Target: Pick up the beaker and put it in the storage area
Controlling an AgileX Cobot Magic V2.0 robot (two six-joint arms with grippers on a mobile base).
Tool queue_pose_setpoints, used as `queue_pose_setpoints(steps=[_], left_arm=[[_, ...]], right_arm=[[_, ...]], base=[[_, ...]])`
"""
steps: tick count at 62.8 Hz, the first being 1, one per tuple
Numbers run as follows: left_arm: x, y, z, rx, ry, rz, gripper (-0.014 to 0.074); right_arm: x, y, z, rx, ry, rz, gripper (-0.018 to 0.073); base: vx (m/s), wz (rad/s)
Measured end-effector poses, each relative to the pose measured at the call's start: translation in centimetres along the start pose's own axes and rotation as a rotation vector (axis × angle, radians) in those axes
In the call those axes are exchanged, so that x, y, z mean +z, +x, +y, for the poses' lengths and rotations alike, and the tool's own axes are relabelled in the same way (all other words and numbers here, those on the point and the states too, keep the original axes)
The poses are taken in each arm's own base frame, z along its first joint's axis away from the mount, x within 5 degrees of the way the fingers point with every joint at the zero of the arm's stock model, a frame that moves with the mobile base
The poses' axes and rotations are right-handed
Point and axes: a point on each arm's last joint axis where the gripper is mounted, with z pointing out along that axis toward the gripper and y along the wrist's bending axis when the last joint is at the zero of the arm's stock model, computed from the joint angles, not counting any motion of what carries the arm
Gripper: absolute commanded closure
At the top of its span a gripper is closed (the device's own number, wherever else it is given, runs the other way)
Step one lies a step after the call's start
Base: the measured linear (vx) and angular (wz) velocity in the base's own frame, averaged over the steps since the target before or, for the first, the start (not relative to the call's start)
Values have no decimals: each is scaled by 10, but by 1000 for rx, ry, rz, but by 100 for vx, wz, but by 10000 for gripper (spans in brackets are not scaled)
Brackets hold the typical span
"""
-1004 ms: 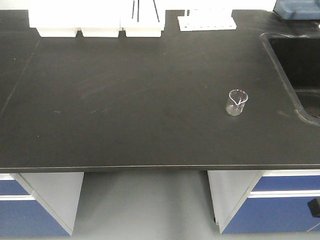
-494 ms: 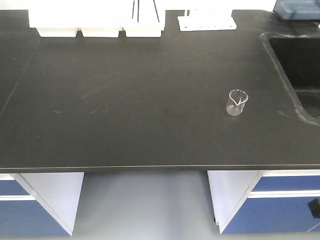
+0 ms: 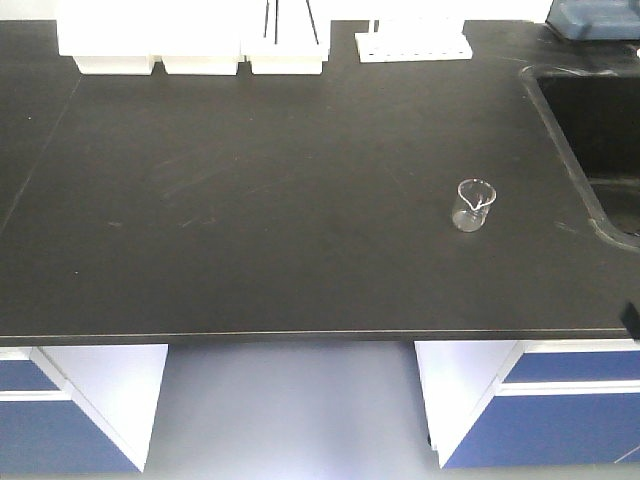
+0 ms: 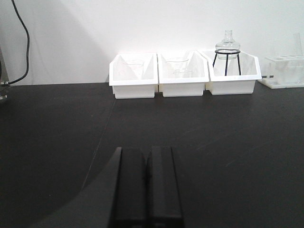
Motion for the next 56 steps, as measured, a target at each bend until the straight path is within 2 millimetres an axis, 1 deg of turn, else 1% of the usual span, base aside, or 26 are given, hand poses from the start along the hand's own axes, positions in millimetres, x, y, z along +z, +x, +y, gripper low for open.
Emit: queue_pose_setpoints(steps=[11,24,33,39,48,56], left_arm=[[0,0,0,0,0,0,603],[0,0,0,0,0,0,603],[0,0,0,0,0,0,603],[0,0,0,0,0,0,603],[0,0,0,0,0,0,603],[0,0,0,0,0,0,603]], right_arm=[[39,15,-4,-27,31,139,507],[75,29,-7,-81,67,163,384],[101,37,10,-47,-33,116,307],[118,53,20,-73,-125,143,270],[135,73,28,-70,-183,166,218],[145,84,29,-39,-183,155,165]], base=[[0,0],[0,0],[0,0],[0,0],[0,0],[0,0]])
